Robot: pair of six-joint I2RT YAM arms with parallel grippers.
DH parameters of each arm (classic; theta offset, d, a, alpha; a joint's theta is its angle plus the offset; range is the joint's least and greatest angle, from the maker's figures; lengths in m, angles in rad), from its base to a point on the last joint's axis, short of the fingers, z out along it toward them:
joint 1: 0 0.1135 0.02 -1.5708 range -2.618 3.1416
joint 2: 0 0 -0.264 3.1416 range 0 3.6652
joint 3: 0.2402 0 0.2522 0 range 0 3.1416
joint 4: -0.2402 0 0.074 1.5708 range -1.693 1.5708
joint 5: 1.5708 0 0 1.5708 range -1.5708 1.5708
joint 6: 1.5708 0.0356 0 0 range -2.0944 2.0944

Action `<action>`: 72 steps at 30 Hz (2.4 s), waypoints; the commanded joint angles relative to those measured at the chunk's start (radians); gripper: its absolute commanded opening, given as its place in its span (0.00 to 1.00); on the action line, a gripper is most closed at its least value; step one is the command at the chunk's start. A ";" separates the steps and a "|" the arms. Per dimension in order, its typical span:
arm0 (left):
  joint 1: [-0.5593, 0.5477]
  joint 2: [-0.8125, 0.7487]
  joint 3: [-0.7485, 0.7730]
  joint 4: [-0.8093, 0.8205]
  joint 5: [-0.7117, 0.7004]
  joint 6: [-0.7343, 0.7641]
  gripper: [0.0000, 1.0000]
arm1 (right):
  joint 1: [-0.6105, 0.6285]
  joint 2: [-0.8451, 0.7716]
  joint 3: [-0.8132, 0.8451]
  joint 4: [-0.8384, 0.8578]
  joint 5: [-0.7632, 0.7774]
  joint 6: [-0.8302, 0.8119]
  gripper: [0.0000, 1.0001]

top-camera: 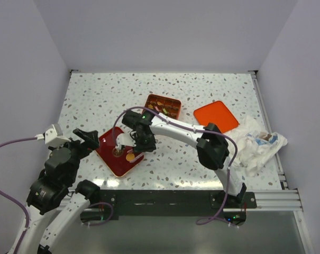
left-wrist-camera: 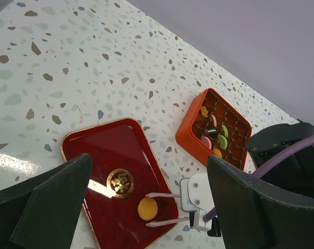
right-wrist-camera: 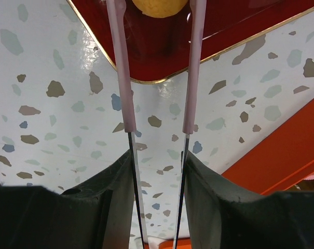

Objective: Pack the cookies
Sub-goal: Pick up the fake cookies from the plate.

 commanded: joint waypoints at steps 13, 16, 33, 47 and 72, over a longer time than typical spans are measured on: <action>-0.002 -0.001 -0.011 0.048 0.011 -0.019 0.97 | 0.011 0.012 0.029 -0.002 0.029 0.031 0.42; -0.002 -0.003 -0.010 0.048 0.011 -0.020 0.97 | 0.010 0.018 0.040 -0.012 0.021 0.032 0.41; 0.000 0.008 -0.002 0.051 0.018 -0.017 0.97 | 0.010 -0.034 0.034 -0.007 -0.034 0.052 0.22; -0.002 0.008 -0.002 0.053 0.020 -0.022 0.97 | 0.010 -0.024 -0.003 0.019 0.004 0.060 0.38; -0.002 0.004 0.004 0.048 0.020 -0.023 0.97 | 0.008 -0.030 0.017 -0.013 -0.053 0.078 0.19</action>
